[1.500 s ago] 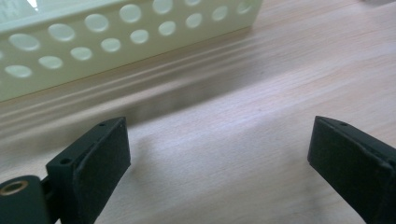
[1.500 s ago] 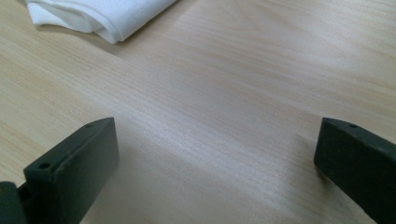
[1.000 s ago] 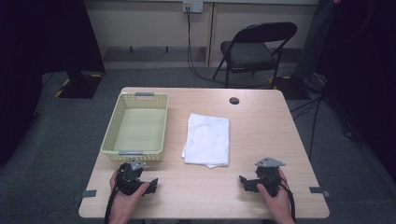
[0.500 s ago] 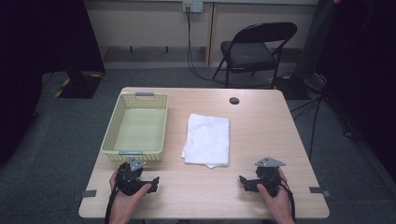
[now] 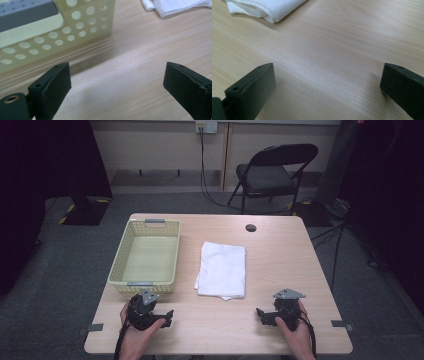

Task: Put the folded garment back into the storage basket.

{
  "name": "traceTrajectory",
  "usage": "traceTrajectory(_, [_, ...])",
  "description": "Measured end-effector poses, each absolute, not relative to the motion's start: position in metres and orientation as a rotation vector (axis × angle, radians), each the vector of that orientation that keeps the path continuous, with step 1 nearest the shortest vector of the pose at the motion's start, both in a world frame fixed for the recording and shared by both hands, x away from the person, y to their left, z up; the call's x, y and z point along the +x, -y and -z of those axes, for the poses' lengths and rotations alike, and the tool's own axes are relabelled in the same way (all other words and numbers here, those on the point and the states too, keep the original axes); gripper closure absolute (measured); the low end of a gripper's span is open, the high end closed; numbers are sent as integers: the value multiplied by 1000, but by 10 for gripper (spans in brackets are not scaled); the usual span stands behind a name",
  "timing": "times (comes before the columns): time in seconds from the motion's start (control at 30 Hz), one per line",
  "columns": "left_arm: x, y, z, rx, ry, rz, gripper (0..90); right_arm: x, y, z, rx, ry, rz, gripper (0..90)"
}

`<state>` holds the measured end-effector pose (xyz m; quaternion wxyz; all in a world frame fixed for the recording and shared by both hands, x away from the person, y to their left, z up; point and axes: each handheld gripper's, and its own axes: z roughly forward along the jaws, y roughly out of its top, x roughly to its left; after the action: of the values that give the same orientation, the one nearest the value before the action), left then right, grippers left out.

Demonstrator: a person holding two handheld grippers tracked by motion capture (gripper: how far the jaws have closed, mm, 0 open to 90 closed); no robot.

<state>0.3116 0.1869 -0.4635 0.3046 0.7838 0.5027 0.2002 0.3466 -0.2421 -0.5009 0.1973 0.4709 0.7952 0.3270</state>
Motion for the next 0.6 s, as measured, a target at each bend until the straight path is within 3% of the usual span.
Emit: traceTrajectory(0.6, [311,-176,455,2076,-1283,-540,85,347,242,501,1319,-2226,-916,0])
